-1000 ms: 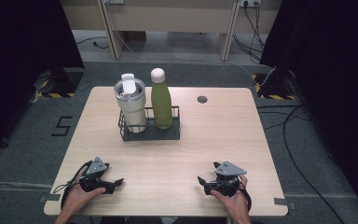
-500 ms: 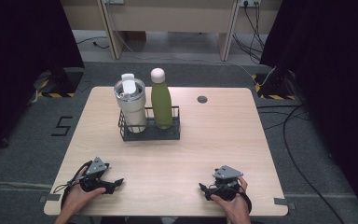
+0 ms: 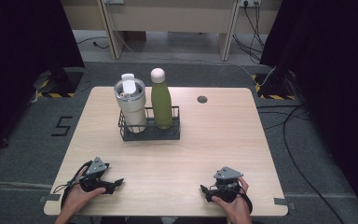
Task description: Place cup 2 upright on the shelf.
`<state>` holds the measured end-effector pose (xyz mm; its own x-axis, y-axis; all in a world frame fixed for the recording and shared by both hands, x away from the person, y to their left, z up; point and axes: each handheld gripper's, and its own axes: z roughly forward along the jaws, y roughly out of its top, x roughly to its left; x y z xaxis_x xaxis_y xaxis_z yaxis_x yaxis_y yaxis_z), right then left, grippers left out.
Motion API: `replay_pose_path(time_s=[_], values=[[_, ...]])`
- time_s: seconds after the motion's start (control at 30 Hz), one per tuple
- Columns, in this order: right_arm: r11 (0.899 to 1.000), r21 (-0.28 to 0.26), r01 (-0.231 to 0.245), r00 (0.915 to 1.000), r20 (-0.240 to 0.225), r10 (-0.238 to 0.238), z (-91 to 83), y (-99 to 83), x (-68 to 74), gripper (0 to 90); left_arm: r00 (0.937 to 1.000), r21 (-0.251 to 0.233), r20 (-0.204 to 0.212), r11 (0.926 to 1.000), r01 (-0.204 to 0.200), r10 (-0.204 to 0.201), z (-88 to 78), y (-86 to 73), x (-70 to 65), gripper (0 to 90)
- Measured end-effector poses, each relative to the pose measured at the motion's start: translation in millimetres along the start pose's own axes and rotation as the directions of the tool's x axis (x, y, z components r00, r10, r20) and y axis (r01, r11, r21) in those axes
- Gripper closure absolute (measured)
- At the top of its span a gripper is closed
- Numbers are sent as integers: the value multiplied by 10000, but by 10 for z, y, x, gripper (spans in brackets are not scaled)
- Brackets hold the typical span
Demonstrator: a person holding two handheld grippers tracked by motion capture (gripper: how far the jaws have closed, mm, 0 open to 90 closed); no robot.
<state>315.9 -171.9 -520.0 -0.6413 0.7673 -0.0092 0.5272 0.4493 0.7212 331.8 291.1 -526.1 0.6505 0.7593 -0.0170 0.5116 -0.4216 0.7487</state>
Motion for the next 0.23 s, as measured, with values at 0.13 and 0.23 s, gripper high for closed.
replay_pose_path(time_s=[0.13, 0.23], values=[[10000, 82, 11, 10000, -5, -11, 8, 3, 4, 90, 10000, -1, -2, 10000, -1, 1, 0, 0, 0, 107], [9999, 103, -8, 10000, 17, 8, 9, 4, 5, 82, 10000, 1, -3, 10000, 1, -1, 0, 0, 0, 106]])
